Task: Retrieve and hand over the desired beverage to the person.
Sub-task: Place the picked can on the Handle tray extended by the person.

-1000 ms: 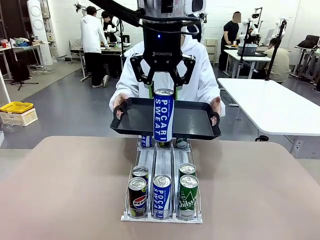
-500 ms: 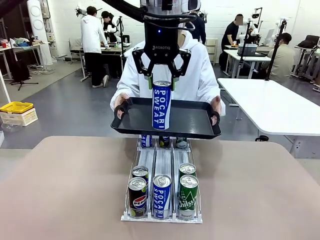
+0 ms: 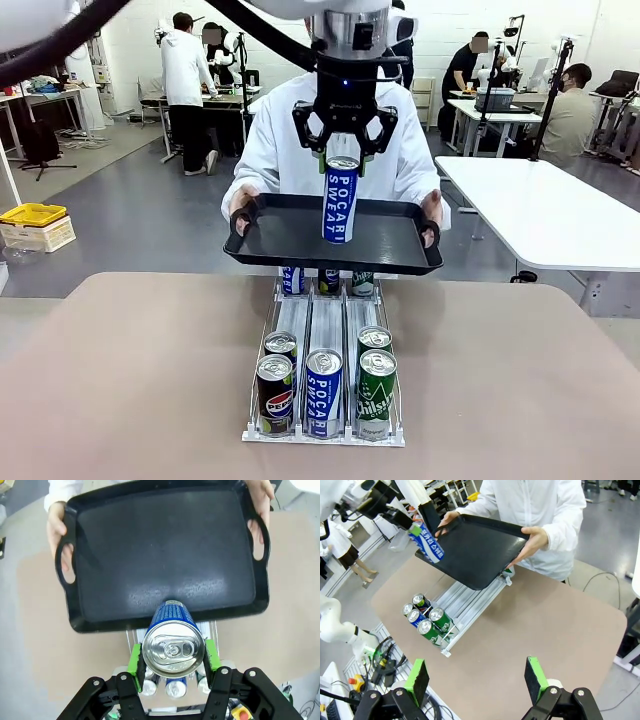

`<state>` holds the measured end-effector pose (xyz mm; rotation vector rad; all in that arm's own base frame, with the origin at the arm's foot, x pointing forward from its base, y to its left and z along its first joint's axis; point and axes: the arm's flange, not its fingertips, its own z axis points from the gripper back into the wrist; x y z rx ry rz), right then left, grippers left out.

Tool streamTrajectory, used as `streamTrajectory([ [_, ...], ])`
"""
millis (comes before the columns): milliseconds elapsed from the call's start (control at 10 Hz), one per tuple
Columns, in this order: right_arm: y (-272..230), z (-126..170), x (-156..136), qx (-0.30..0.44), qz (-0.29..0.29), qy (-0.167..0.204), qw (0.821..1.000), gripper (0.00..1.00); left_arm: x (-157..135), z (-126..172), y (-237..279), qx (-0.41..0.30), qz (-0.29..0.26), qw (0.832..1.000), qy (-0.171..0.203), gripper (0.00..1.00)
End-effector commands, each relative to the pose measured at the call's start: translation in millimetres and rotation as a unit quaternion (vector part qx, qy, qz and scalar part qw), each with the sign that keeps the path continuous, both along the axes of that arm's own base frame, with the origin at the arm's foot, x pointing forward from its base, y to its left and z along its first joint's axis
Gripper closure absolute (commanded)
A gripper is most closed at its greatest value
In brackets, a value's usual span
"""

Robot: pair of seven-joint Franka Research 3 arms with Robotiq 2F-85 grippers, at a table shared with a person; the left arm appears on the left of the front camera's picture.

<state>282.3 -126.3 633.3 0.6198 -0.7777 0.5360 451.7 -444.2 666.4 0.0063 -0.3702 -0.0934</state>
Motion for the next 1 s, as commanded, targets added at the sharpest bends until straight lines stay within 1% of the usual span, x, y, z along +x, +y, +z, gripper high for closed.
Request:
streamTrajectory([
  [0, 0.2, 2.3, 2.7, 0.013, 0.009, -0.006, 1.0, 0.0, 29.8, 15.7, -20.0, -0.012, 0.012, 1.0, -0.02, 0.42],
  [200, 0.2, 2.3, 2.7, 0.013, 0.009, -0.006, 1.0, 0.0, 63.4, 15.9, -22.7, -0.034, 0.006, 0.999, -0.006, 0.42],
  [300, 0.2, 2.3, 2.7, 0.013, 0.009, -0.006, 1.0, 0.0, 80.1, 14.3, -24.2, -0.029, 0.009, 0.999, 0.022, 0.42],
  [400, 0.2, 2.3, 2.7, 0.013, 0.009, -0.006, 1.0, 0.0, 94.0, 13.5, -25.6, -0.03, 0.007, 0.999, 0.037, 0.42],
  [500, 0.2, 2.3, 2.7, 0.013, 0.009, -0.006, 1.0, 0.0, 105.7, 12.1, -26.6, -0.025, 0.013, 0.999, 0.041, 0.42],
  [700, 0.2, 2.3, 2.7, 0.013, 0.009, -0.006, 1.0, 0.0, 116.5, 8.7, -28.8, -0.015, 0.02, 0.999, 0.042, 0.42],
  [900, 0.2, 2.3, 2.7, 0.013, 0.009, -0.006, 1.0, 0.0, 122.0, 5.1, -31.6, -0.007, 0.024, 0.998, 0.064, 0.42],
])
